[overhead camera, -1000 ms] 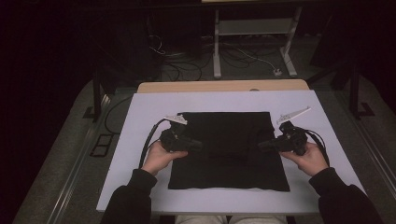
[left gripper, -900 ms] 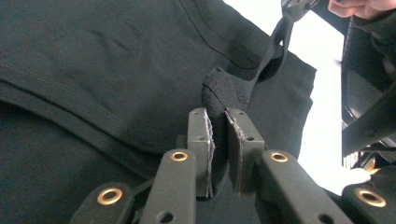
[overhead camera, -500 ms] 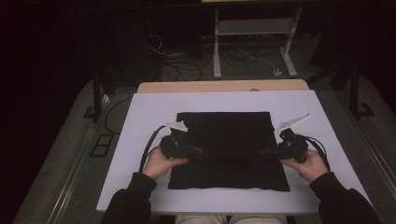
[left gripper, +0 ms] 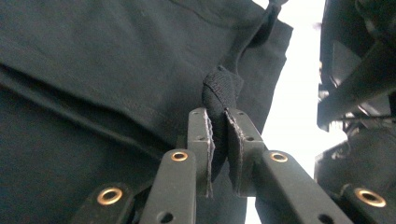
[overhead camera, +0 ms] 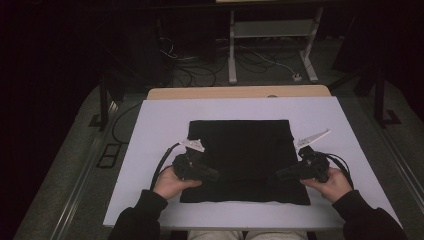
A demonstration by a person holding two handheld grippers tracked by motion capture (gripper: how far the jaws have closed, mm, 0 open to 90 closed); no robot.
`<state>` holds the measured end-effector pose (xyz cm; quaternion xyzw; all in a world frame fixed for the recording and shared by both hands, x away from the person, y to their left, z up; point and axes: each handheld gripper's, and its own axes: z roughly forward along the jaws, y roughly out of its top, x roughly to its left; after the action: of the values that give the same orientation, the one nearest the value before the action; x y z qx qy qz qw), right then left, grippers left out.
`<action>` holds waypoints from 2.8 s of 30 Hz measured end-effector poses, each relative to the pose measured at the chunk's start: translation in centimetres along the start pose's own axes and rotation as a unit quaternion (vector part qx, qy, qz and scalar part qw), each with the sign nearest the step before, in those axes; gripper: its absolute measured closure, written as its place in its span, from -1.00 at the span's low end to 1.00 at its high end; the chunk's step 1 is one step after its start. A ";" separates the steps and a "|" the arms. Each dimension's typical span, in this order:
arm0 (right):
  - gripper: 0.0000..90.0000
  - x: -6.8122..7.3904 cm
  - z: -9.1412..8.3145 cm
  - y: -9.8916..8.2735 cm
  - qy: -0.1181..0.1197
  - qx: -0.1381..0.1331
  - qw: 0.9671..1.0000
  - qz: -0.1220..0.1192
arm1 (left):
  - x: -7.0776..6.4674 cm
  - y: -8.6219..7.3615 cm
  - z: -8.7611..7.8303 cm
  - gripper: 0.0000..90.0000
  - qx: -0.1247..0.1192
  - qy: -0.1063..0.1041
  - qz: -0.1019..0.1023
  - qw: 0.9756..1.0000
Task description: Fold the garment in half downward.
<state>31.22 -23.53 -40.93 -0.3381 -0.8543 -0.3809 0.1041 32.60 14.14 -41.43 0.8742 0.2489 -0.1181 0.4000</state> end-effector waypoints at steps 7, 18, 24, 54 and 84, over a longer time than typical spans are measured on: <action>0.86 0.7 0.4 -0.6 0.012 0.020 1.000 -0.005 | -0.3 -0.6 0.1 0.76 0.008 -0.005 -0.002 1.000; 0.86 1.6 0.7 -1.5 0.029 0.040 0.999 -0.009 | -0.9 -1.3 0.3 0.76 0.033 -0.014 0.007 0.999; 0.86 2.2 1.1 -1.9 0.033 0.055 0.998 -0.015 | -1.5 -1.4 0.6 0.76 0.052 -0.021 0.015 0.998; 0.74 2.8 2.2 -3.0 0.043 0.082 0.996 -0.011 | -2.4 -2.4 0.5 0.63 0.085 -0.022 0.048 0.995; -0.71 3.9 0.1 -1.6 -0.014 0.001 0.999 -0.032 | -2.9 -2.3 -2.1 -0.76 0.000 -0.006 0.046 0.999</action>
<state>27.30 -22.28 -40.22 -0.3161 -0.8663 -0.3783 0.0802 28.94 16.02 -40.41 0.8840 0.2056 -0.1049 0.4066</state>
